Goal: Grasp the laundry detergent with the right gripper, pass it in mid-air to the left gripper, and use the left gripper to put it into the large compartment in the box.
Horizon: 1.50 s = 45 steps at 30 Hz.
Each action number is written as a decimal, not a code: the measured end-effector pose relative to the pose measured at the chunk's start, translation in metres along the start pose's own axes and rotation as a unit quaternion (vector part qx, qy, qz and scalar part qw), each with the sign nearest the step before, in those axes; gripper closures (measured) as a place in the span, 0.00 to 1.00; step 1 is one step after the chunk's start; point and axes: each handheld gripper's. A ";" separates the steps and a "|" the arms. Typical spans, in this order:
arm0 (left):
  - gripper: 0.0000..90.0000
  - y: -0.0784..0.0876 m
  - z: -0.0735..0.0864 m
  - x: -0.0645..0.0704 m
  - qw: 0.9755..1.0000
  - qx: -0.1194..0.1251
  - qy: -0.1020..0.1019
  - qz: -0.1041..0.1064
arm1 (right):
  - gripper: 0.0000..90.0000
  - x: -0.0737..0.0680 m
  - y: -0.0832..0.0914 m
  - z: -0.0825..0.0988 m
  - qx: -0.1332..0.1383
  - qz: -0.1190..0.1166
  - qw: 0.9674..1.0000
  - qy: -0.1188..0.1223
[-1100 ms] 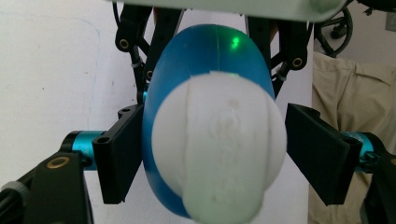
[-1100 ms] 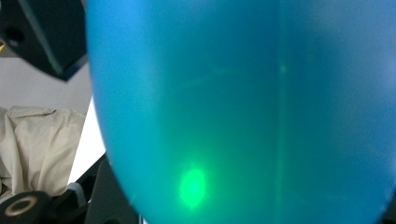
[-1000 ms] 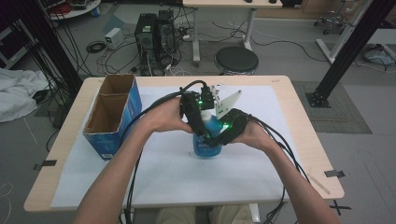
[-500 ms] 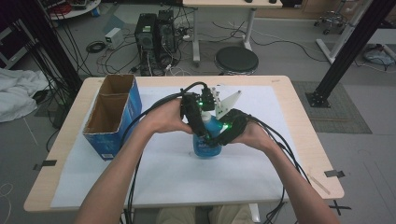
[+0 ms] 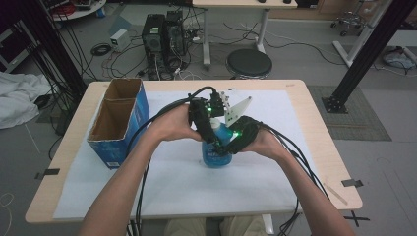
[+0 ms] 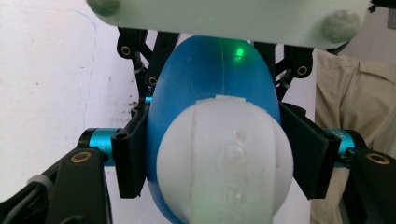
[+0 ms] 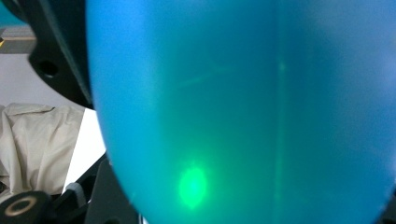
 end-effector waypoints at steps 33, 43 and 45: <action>0.42 0.001 0.001 0.002 1.000 -0.007 0.009 -0.009 | 0.46 0.000 -0.007 0.001 0.020 -0.016 1.000 0.000; 0.42 0.003 0.002 0.003 1.000 -0.006 0.005 -0.008 | 0.36 -0.001 -0.005 0.001 0.013 -0.003 1.000 -0.004; 0.42 0.003 0.001 0.003 1.000 -0.011 0.002 -0.010 | 0.36 0.000 -0.005 0.001 0.014 -0.006 1.000 -0.004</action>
Point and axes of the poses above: each handheld gripper's, and its own axes: y roughly backward along the jaws, z roughly out of its underside, x roughly to its right, and after that the axes turned 9 degrees about -y, right-handed
